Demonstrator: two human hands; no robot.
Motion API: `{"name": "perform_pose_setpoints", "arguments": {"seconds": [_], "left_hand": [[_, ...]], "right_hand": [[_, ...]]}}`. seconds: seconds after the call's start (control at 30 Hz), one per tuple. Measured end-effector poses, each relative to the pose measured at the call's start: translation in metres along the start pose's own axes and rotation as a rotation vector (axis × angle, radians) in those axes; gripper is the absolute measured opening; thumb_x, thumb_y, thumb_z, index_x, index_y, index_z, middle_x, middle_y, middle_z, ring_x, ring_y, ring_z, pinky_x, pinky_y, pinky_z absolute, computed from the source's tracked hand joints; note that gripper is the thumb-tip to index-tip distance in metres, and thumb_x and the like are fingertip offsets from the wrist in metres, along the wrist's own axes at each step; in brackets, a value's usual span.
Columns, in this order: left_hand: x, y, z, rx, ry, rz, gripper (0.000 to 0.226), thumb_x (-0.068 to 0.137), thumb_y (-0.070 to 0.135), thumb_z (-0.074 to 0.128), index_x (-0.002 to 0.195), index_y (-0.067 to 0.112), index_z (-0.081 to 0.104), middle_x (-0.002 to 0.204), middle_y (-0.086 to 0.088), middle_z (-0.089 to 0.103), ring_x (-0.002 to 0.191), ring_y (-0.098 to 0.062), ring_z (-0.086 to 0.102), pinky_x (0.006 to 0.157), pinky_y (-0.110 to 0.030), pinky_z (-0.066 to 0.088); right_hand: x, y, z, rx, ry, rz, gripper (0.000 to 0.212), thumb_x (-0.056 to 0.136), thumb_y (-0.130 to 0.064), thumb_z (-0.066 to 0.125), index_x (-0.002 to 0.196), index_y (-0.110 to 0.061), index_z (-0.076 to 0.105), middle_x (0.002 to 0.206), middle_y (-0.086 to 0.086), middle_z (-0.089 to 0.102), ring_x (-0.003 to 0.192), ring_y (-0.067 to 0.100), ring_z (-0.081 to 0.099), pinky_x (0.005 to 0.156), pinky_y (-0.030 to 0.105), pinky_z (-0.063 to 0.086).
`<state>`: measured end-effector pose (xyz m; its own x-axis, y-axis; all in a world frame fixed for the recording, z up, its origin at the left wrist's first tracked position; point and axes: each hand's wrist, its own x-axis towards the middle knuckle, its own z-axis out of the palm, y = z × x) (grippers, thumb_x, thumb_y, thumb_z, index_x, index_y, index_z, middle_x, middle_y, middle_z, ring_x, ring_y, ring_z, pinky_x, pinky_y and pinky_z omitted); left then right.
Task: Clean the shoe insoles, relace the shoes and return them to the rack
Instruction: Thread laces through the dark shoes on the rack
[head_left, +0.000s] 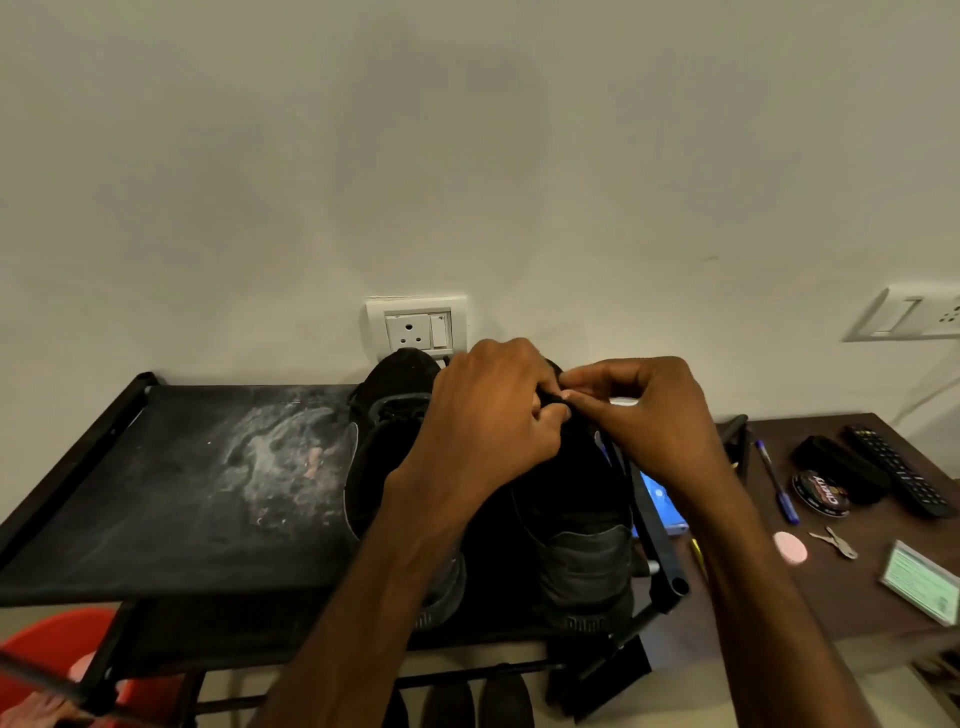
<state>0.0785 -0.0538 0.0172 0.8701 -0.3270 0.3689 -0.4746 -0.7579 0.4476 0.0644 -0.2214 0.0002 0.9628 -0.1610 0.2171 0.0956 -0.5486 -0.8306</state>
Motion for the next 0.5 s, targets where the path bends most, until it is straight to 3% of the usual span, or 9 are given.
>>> {"name": "perform_pose_setpoints", "arguments": {"seconds": [0.1,0.17,0.23,0.3,0.33,0.4,0.5], "left_hand": [[0.003,0.002,0.0,-0.147,-0.129,-0.134,0.015,0.082,0.032,0.073,0.07,0.023,0.077,0.047,0.012,0.056,0.052,-0.006,0.056,0.061,-0.026,0.052],[0.003,0.004,-0.003,-0.317,-0.231,-0.207,0.019,0.082,0.029,0.071,0.066,0.021,0.077,0.054,0.009,0.065,0.05,-0.005,0.053,0.058,-0.028,0.047],[0.003,0.006,-0.005,-0.477,-0.285,-0.284,0.024,0.083,0.029,0.065,0.065,0.02,0.078,0.072,-0.009,0.073,0.06,-0.019,0.058,0.064,-0.038,0.049],[0.004,0.005,-0.005,-0.555,-0.275,-0.35,0.025,0.083,0.028,0.061,0.07,0.018,0.08,0.079,-0.02,0.072,0.068,-0.031,0.058,0.07,-0.043,0.051],[0.004,0.005,-0.004,-0.567,-0.264,-0.363,0.025,0.085,0.026,0.061,0.073,0.014,0.08,0.073,-0.021,0.067,0.064,-0.029,0.053,0.068,-0.041,0.047],[0.004,0.006,-0.003,-0.569,-0.248,-0.361,0.025,0.088,0.023,0.064,0.077,0.006,0.078,0.062,-0.013,0.052,0.06,-0.02,0.044,0.066,-0.036,0.04],[0.004,0.006,0.001,-0.526,-0.218,-0.331,0.031,0.094,0.033,0.065,0.072,0.016,0.078,0.053,-0.001,0.05,0.055,-0.014,0.045,0.064,-0.033,0.043]], "right_hand": [[-0.007,-0.008,0.001,-0.159,0.125,-0.067,0.014,0.084,-0.024,0.082,0.098,-0.028,0.08,0.095,-0.016,0.076,0.092,-0.006,0.066,0.079,0.014,0.051],[-0.012,-0.015,-0.007,-0.135,0.164,-0.072,0.013,0.087,-0.014,0.077,0.089,-0.027,0.079,0.085,-0.014,0.075,0.079,-0.005,0.067,0.067,0.012,0.052],[-0.016,-0.02,-0.015,-0.154,0.085,-0.043,0.02,0.088,-0.008,0.072,0.084,-0.026,0.08,0.073,-0.01,0.074,0.065,-0.001,0.068,0.055,0.01,0.049],[-0.02,-0.026,-0.021,-0.161,-0.051,-0.014,0.019,0.087,-0.008,0.075,0.086,-0.027,0.08,0.072,-0.008,0.075,0.067,0.006,0.071,0.061,0.017,0.058],[-0.022,-0.028,-0.023,-0.149,-0.105,-0.002,0.017,0.086,-0.01,0.078,0.088,-0.026,0.08,0.075,-0.008,0.076,0.07,0.008,0.073,0.068,0.02,0.061],[-0.024,-0.029,-0.026,-0.087,-0.171,0.024,0.012,0.083,-0.014,0.083,0.091,-0.023,0.081,0.077,-0.009,0.078,0.074,0.007,0.075,0.075,0.022,0.061],[-0.024,-0.027,-0.024,-0.115,-0.173,0.037,0.004,0.084,-0.029,0.082,0.083,-0.025,0.08,0.074,-0.004,0.076,0.077,0.012,0.074,0.076,0.03,0.061]]}}
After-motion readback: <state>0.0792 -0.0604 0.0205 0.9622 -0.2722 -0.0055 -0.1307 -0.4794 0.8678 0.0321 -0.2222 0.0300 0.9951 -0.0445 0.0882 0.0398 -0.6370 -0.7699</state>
